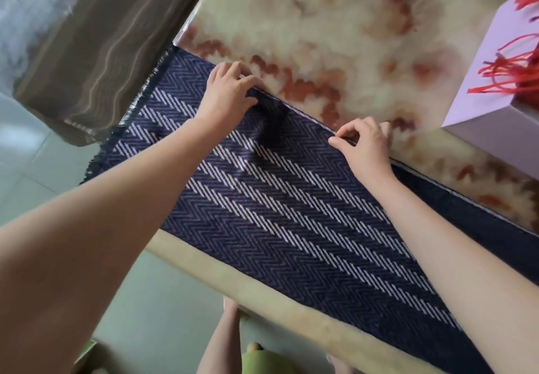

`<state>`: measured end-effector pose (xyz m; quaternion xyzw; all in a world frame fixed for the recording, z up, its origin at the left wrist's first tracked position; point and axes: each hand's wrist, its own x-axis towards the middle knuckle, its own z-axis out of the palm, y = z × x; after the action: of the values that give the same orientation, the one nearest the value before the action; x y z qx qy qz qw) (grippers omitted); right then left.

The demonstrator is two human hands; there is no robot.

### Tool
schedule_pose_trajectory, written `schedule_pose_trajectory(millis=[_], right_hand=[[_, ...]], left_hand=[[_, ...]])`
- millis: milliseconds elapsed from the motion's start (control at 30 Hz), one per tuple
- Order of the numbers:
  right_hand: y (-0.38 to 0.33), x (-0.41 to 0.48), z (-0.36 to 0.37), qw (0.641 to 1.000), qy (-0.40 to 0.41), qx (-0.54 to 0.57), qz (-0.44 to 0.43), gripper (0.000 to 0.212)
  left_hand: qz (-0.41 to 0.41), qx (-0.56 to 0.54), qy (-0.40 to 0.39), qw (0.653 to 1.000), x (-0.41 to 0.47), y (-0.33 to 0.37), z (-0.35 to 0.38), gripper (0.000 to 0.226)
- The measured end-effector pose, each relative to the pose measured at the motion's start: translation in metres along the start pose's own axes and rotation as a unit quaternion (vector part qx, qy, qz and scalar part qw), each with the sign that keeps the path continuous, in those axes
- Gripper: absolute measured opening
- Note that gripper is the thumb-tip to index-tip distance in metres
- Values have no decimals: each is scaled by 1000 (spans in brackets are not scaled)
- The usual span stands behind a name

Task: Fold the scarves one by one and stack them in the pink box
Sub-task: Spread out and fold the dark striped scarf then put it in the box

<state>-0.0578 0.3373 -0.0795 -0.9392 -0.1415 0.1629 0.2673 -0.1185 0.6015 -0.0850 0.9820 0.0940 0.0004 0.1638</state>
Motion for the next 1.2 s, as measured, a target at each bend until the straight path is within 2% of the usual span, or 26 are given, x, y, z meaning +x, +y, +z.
schedule_pose_trajectory(millis=[267, 533, 633, 733, 800, 867, 900, 967, 1033, 1100, 1200], right_hand=[[7, 2, -2, 999, 27, -26, -23, 14], [9, 3, -4, 996, 86, -12, -17, 10], [9, 4, -2, 995, 73, -72, -13, 13], [5, 1, 0, 994, 75, -78, -20, 18], [5, -6, -1, 989, 111, -83, -46, 23], [7, -18, -3, 983, 148, -78, -73, 29], [10, -26, -2, 983, 135, -80, -91, 35], [24, -44, 2, 984, 39, -124, -126, 51], [42, -56, 7, 968, -57, -192, -150, 64], [52, -58, 9, 957, -81, -224, -164, 67], [48, -52, 1, 974, -86, -147, -151, 64]], left_hand=[[-22, -28, 4, 999, 12, 4, -2, 26], [-73, -68, 65, 993, 8, 13, 0, 11], [-99, -40, 62, 992, 11, 20, 4, 15], [-115, -2, 47, 992, 10, 27, 8, 26], [-116, -11, 65, 991, 4, 36, 8, 35], [-73, -5, 82, 994, -9, 51, 9, 40], [-37, 5, 69, 997, -19, 59, 12, 43], [29, 33, -6, 999, -44, 76, 25, 52], [36, 71, -97, 992, -65, 84, 39, 64], [14, 88, -137, 987, -71, 82, 50, 70], [-4, 86, -159, 983, -59, 84, 46, 71]])
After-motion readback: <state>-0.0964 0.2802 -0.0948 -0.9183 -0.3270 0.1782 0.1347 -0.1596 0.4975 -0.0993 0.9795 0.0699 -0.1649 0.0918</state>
